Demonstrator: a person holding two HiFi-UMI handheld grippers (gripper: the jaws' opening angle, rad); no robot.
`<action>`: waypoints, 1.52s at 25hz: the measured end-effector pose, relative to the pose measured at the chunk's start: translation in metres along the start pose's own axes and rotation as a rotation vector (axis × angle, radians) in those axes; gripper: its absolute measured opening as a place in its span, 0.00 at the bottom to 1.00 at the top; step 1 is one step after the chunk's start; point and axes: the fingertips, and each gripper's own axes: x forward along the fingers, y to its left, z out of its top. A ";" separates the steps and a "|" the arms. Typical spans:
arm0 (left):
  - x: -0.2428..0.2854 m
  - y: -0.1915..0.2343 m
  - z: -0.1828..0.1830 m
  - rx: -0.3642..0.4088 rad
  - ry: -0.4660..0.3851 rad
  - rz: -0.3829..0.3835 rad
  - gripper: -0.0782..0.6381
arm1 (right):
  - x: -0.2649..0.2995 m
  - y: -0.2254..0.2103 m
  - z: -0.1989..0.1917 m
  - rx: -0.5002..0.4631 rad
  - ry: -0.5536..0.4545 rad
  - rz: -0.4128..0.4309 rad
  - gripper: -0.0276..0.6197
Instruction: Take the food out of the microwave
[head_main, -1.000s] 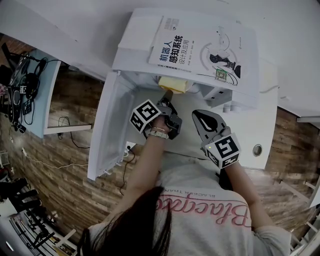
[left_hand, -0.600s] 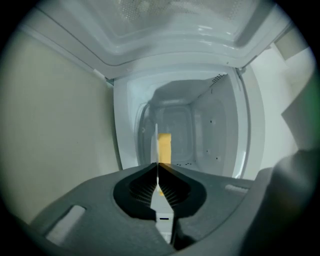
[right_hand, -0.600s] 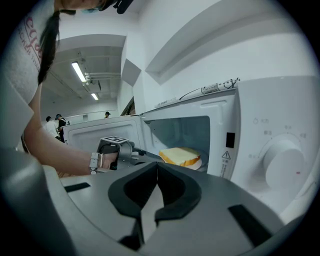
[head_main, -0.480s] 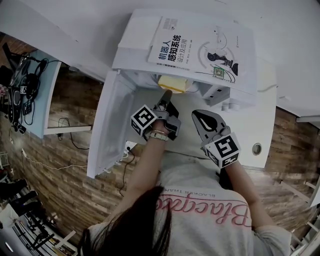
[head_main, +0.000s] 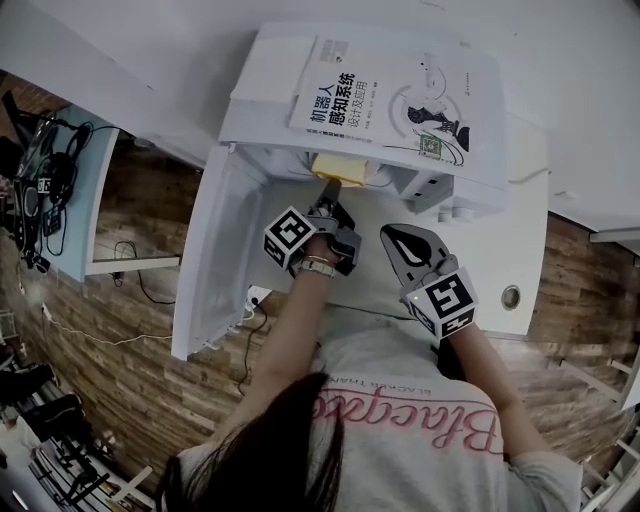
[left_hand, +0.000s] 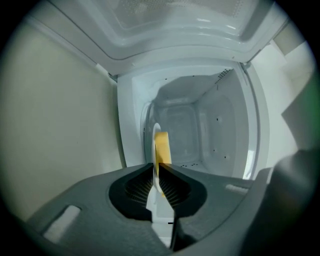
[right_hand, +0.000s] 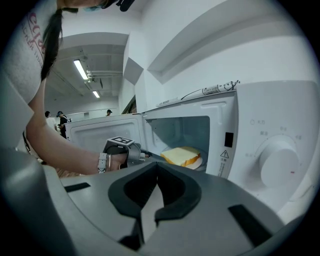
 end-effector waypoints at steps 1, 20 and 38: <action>0.002 0.000 0.000 -0.008 0.002 0.003 0.14 | 0.000 -0.001 0.000 0.000 0.001 -0.002 0.06; -0.043 -0.017 -0.005 -0.038 -0.011 -0.122 0.13 | -0.001 0.001 0.005 0.015 -0.030 -0.009 0.06; -0.111 -0.077 -0.027 -0.069 -0.007 -0.242 0.13 | -0.024 0.000 0.030 -0.021 -0.130 -0.098 0.05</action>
